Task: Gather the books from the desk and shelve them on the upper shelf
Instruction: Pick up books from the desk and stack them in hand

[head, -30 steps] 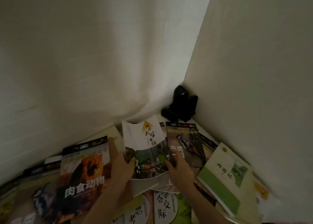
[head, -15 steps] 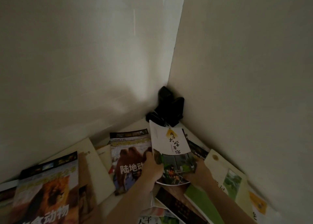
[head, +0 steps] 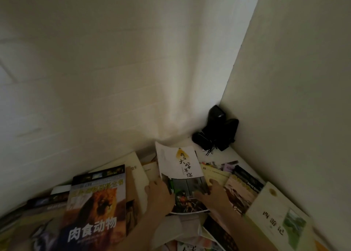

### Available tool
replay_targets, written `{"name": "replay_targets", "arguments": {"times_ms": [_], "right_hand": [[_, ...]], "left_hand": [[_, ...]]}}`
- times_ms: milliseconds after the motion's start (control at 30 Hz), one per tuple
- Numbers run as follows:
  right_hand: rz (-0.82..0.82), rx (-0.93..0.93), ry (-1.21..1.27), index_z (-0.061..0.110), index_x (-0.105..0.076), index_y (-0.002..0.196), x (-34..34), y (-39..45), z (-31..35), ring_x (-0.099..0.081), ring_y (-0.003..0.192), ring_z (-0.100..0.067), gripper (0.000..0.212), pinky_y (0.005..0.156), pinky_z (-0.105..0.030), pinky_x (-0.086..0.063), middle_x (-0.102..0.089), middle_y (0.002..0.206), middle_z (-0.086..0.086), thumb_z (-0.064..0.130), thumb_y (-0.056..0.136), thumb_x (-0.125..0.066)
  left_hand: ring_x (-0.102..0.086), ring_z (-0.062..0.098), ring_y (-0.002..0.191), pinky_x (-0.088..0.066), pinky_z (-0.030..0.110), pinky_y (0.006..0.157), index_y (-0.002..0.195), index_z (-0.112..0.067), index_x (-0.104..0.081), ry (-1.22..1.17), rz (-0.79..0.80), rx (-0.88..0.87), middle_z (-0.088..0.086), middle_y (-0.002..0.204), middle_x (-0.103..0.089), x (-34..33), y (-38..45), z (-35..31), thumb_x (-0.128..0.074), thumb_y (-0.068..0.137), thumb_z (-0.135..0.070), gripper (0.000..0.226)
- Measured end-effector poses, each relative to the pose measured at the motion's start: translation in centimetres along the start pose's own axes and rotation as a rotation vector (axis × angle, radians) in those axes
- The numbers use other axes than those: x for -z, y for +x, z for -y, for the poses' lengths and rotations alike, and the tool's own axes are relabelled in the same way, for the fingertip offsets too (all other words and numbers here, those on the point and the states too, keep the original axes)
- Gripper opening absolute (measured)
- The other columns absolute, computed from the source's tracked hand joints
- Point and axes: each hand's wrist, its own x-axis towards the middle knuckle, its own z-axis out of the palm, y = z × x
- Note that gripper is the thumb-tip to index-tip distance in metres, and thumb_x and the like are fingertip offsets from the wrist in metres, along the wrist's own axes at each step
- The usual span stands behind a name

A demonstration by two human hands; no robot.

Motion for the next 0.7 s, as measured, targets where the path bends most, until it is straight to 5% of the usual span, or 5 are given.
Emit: {"name": "replay_targets", "arguments": {"times_ms": [167, 333, 533, 600, 700], "right_hand": [[-0.046, -0.158, 0.078, 0.004, -0.047, 0.136, -0.1, 1.2, -1.3, -0.060, 0.106, -0.028, 0.077, 0.086, -0.039, -0.056, -0.059, 0.124, -0.014, -0.002, 0.067, -0.081], [-0.064, -0.078, 0.055, 0.001, -0.068, 0.106, -0.2, 1.0, -1.0, -0.059, 0.071, -0.013, 0.034, 0.050, -0.018, -0.041, -0.066, 0.088, -0.007, 0.016, 0.077, -0.079], [0.058, -0.035, 0.577, -0.005, -0.058, 0.111, 0.2, -2.7, 1.5, -0.069, 0.085, -0.034, 0.039, 0.071, -0.041, -0.058, -0.070, 0.096, -0.018, 0.002, 0.077, -0.076], [0.133, 0.026, 0.651, 0.000, -0.055, 0.110, 0.1, -4.7, 3.8, -0.069, 0.091, -0.041, 0.046, 0.082, -0.053, -0.056, -0.068, 0.102, -0.022, 0.000, 0.071, -0.078], [0.273, 0.114, 0.557, 0.005, -0.059, 0.109, -2.0, -7.5, 7.2, -0.071, 0.086, -0.037, 0.046, 0.071, -0.045, -0.060, -0.071, 0.099, -0.018, -0.007, 0.069, -0.077]], "left_hand": [[-0.029, 0.034, 0.129, -0.032, 0.036, 0.105, 0.137, -0.010, -0.023, -0.065, -0.040, 0.069, 0.017, 0.140, -0.028, -1.0, -0.1, -1.2, -0.066, 0.084, -0.032, 0.072], [-0.047, 0.029, 0.112, -0.047, 0.038, 0.095, 0.126, -0.015, -0.033, -0.388, -0.017, 0.052, 0.011, 0.125, -0.039, -0.2, -0.1, -1.2, -0.067, 0.080, -0.017, 0.057], [-0.056, 0.016, 0.103, -0.049, 0.018, 0.076, 0.116, -0.023, -0.038, -0.859, -0.061, -0.178, -0.007, 0.106, -0.051, 3.4, -2.8, 0.2, -0.055, 0.089, -0.003, 0.038], [-0.058, 0.010, 0.105, -0.051, 0.018, 0.077, 0.122, -0.029, -0.031, -0.950, -0.065, -0.161, -0.015, 0.106, -0.051, 5.6, -4.0, 3.0, -0.059, 0.089, -0.001, 0.052], [-0.060, 0.008, 0.100, -0.054, 0.018, 0.070, 0.133, -0.036, -0.023, -1.058, -0.078, -0.088, -0.011, 0.114, -0.051, 8.3, -5.6, 8.9, -0.069, 0.080, 0.003, 0.081]]}}
